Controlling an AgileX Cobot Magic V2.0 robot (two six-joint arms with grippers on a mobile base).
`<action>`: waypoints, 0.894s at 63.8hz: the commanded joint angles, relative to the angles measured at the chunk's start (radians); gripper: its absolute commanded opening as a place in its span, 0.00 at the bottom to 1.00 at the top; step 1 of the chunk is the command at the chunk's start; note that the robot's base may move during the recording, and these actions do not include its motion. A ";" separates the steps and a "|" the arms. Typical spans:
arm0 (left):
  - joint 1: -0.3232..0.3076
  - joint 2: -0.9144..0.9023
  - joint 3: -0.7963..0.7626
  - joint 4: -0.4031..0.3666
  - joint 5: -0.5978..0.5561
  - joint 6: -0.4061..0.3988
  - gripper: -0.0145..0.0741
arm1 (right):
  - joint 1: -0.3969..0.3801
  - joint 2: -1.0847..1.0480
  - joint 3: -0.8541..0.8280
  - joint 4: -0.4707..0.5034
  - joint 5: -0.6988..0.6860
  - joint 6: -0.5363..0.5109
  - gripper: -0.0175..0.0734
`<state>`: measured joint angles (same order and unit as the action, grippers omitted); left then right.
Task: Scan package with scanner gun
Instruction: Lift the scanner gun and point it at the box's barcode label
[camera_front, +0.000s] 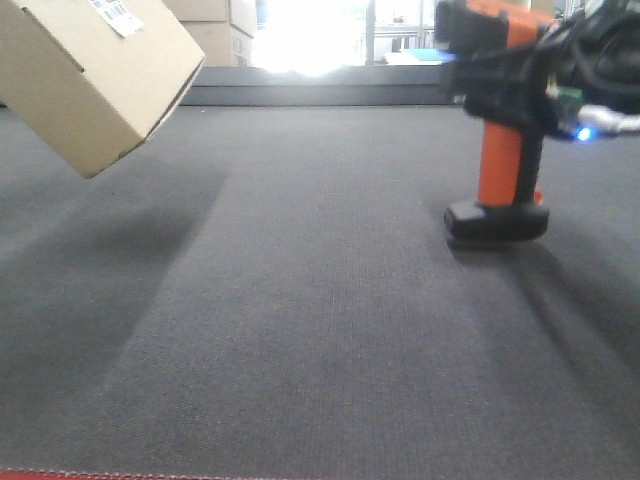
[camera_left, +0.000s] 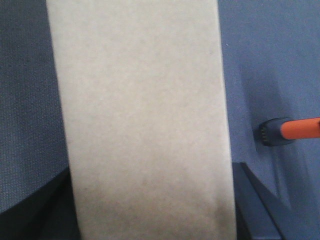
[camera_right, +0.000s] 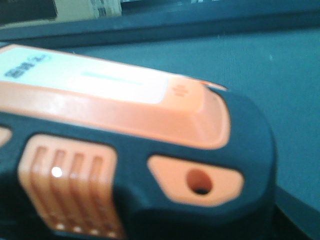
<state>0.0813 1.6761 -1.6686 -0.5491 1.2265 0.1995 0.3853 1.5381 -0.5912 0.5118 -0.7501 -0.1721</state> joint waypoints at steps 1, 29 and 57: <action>-0.006 -0.014 -0.008 -0.015 -0.005 -0.002 0.04 | -0.005 -0.075 -0.039 -0.002 -0.005 -0.090 0.02; -0.006 -0.014 -0.008 0.070 -0.005 -0.002 0.04 | -0.005 -0.165 -0.281 0.000 0.313 -0.538 0.02; -0.006 -0.014 -0.008 0.082 -0.005 -0.002 0.04 | -0.005 -0.165 -0.323 0.000 0.339 -0.641 0.02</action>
<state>0.0813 1.6761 -1.6686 -0.4554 1.2265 0.1995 0.3838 1.3927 -0.8990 0.5154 -0.3628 -0.7999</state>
